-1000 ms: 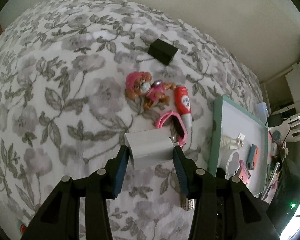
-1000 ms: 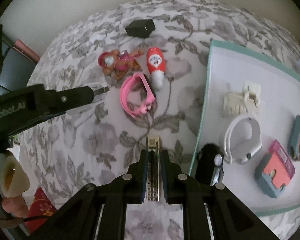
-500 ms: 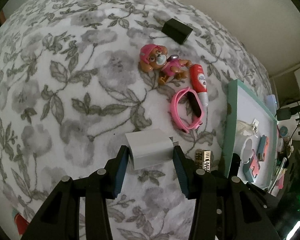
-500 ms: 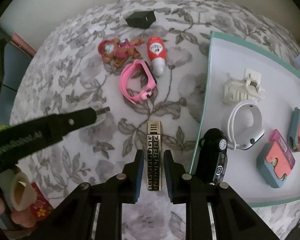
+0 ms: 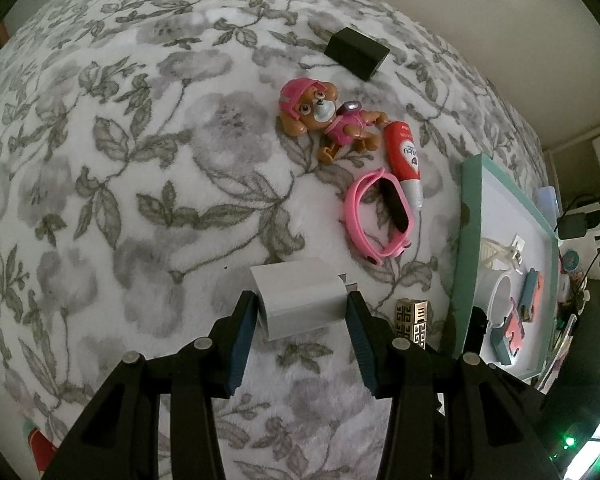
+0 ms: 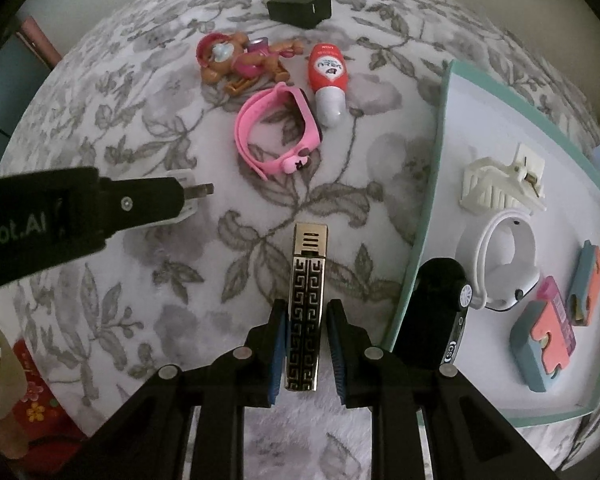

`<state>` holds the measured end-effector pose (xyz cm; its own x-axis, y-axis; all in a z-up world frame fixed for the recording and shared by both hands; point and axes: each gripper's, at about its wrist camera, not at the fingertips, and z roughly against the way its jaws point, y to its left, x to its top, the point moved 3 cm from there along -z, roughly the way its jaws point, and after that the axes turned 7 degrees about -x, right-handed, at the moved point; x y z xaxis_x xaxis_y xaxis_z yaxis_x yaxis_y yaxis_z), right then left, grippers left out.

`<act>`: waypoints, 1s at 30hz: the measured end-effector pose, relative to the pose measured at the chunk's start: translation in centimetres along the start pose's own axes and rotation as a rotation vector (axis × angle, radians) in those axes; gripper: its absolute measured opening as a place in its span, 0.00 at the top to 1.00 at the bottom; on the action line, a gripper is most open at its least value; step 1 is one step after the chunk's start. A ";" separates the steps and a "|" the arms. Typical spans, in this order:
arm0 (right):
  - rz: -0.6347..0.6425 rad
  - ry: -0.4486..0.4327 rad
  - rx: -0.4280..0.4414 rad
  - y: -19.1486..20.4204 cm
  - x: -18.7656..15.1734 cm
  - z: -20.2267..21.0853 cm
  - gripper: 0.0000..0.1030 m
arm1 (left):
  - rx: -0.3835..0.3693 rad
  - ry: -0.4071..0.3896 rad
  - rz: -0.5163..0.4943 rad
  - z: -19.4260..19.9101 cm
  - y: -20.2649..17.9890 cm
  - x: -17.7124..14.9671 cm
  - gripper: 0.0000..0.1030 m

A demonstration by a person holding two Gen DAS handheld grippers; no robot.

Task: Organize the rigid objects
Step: 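Carry the gold bar and white charger toward the teal-rimmed tray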

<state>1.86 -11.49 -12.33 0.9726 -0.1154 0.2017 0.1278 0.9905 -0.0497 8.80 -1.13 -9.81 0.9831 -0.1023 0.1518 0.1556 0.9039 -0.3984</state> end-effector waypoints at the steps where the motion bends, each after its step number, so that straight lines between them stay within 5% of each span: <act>1: -0.001 -0.003 0.005 0.1 0.0 0.1 0.82 | -0.004 -0.005 0.000 0.2 -0.1 0.1 0.54; 10: -0.037 -0.101 0.092 -0.6 1.1 3.3 0.89 | -0.032 -0.077 -0.054 2.4 -1.8 1.0 0.54; 30: -0.031 -0.045 0.088 -1.3 1.0 1.4 0.81 | -0.020 -0.078 -0.059 2.3 -2.0 1.2 0.54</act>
<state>2.35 -12.81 -10.66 0.9585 -0.1446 0.2455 0.1382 0.9895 0.0431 9.49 -2.14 -6.74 0.9618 -0.1214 0.2452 0.2154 0.8886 -0.4050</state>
